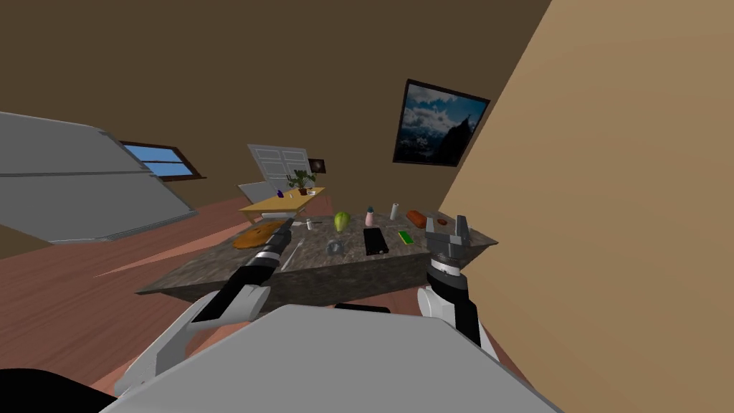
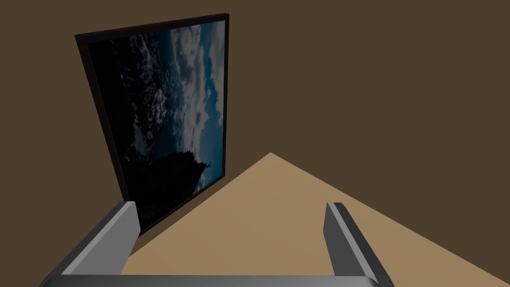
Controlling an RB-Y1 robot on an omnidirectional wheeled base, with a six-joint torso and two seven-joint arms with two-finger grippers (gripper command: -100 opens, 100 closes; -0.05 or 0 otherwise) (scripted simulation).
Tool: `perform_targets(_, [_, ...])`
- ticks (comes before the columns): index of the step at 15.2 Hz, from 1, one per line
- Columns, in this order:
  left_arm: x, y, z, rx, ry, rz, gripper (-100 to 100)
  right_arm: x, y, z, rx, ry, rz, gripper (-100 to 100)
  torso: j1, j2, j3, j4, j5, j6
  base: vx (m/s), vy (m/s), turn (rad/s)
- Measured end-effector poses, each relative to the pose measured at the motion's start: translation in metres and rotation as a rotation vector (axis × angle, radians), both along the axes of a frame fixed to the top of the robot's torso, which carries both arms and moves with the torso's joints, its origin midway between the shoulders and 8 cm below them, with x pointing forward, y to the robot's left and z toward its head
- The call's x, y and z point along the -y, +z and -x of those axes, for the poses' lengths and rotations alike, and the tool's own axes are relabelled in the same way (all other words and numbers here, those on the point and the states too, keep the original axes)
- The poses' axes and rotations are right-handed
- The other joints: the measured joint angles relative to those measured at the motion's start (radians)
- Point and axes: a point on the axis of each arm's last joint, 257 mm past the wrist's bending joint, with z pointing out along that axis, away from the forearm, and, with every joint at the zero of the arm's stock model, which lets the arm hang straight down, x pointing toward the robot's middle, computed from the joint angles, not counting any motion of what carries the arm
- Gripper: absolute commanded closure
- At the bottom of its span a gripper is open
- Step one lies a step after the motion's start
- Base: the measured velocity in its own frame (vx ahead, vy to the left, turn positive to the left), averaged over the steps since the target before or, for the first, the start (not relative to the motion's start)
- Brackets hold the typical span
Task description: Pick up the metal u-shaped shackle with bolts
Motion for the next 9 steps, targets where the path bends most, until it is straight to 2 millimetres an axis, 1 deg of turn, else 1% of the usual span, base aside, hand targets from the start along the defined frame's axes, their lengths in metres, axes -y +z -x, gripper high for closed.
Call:
perform_targets(5, [-0.031,-0.021,0.003,-0.096,0.059,0.016,-100,0.0,0.0,0.0,0.0,0.0,0.0,0,0.0,0.0,0.0,0.0,0.0,-0.001,0.003,-0.069,-0.099])
perform_targets(8, [-0.051,-0.03,0.009,-0.152,0.098,0.027,-100,0.0,0.0,0.0,0.0,0.0,0.0,0,0.0,0.0,0.0,0.0,0.0,0.0,0.008,-0.07,-0.112])
perform_targets(9, [-0.062,-0.036,0.01,-0.173,0.115,0.031,-100,0.0,0.0,0.0,0.0,0.0,0.0,0,0.0,0.0,0.0,0.0,0.0,0.0,-0.008,-0.078,-0.15])
